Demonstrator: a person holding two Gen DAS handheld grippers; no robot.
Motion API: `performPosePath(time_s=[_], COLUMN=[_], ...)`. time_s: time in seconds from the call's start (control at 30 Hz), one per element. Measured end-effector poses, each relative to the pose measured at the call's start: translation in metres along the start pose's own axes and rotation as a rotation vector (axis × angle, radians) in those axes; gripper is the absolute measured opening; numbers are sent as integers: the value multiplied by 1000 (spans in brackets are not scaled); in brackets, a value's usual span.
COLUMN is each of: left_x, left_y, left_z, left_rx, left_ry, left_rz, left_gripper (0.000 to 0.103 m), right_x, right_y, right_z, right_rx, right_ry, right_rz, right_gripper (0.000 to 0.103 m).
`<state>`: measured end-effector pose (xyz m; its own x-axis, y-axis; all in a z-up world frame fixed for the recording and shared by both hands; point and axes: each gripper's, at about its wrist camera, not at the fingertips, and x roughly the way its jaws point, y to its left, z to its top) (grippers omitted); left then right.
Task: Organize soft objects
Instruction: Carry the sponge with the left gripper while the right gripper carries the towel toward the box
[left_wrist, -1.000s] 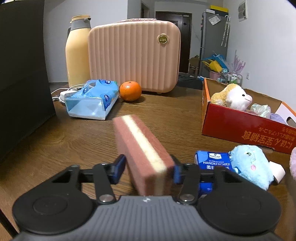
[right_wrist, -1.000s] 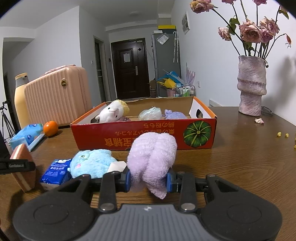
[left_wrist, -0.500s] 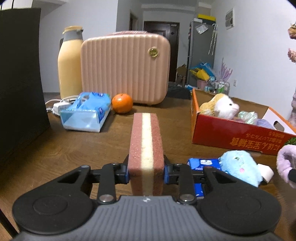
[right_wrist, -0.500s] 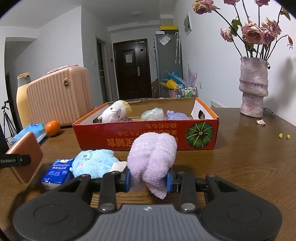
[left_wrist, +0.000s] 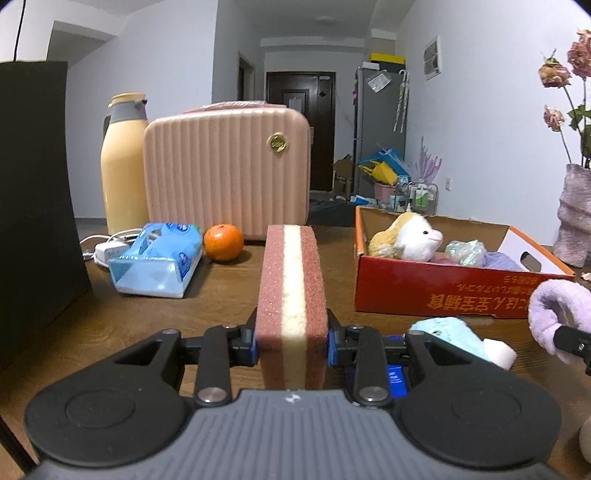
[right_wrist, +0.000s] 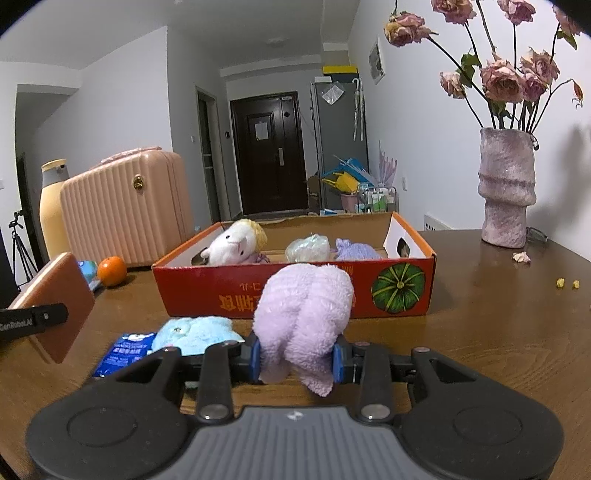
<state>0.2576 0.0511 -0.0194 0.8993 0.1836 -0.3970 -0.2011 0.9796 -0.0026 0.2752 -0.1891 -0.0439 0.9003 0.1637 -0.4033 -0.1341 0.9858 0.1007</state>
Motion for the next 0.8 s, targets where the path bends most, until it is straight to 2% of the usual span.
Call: performPosePath(time_s=[0.8], left_x=[-4], left_y=[-60], left_z=[14], left_rx=[12], left_ry=[-25], left_rz=[-133], left_gripper=[32], right_x=[-6], right_y=[-15], right_z=[26], right_rx=[-33], right_ry=[-120], right_rz=[17], right_gripper=[34])
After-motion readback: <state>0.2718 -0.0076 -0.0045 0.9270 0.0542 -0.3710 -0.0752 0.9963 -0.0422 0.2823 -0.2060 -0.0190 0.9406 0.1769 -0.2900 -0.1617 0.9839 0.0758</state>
